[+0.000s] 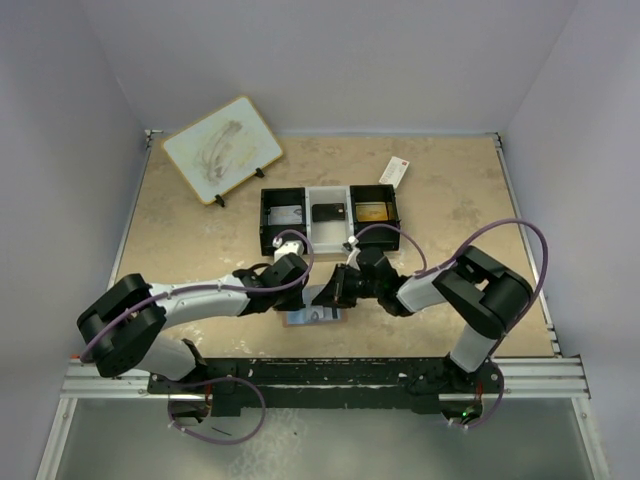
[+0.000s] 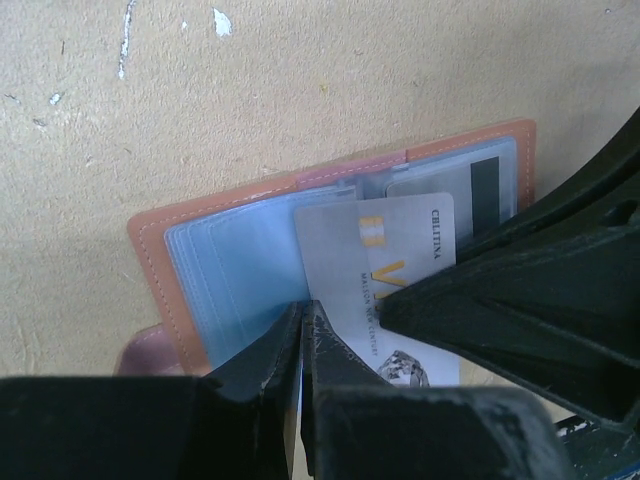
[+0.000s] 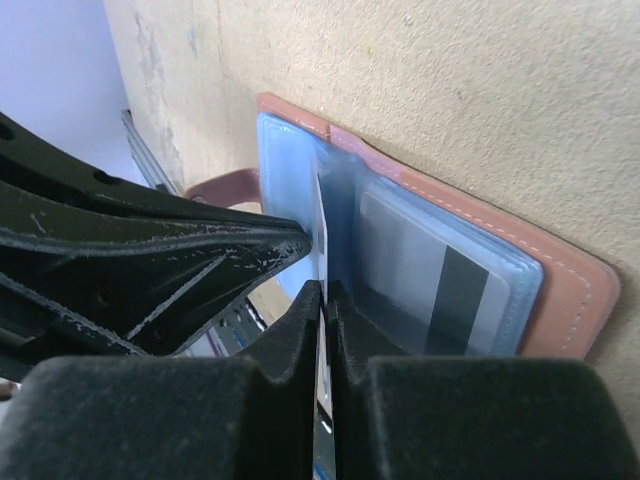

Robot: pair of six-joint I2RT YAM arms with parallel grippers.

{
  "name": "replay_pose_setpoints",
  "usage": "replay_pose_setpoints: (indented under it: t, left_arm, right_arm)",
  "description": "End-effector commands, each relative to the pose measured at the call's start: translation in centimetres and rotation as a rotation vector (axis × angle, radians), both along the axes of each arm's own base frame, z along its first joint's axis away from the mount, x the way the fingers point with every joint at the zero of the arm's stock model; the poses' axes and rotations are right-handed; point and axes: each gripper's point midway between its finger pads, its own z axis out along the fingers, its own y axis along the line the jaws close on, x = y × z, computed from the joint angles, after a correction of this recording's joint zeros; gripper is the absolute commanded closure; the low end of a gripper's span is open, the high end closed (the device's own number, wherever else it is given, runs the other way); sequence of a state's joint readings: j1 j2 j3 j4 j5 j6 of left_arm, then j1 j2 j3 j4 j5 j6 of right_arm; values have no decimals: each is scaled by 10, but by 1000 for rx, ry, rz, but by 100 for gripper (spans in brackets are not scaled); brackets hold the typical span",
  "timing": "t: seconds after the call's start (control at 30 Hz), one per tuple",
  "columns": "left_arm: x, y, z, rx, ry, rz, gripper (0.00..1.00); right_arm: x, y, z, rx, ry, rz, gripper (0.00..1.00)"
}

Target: Take the credit cards out of the card holder

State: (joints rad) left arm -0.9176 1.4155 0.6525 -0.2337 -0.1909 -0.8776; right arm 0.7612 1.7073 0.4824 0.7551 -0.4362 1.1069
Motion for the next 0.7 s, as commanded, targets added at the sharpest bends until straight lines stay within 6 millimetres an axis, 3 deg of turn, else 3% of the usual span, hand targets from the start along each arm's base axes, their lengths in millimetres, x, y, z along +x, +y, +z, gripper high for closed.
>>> replay_pose_setpoints:
  t: [0.0,0.3,0.43,0.57,0.67]
  left_arm:
    - [-8,25,-12,98,19,18,100]
    - [-7,35,-4,110,-12,45,100]
    - [-4,32,4,85,-36,47,100]
    - [3,27,27,31,-93,58,99]
    - [10,28,50,7,-149,67,86]
  right_arm:
    - [6,4,12,1,-45,-19,100]
    - [14,-32,18,-213,-104,-82,100]
    - [20,-35,41,-207,-197,-85,100]
    - [36,-34,74,-173,-357,-99,100]
    - [43,-33,101,-136,-482,-110,100]
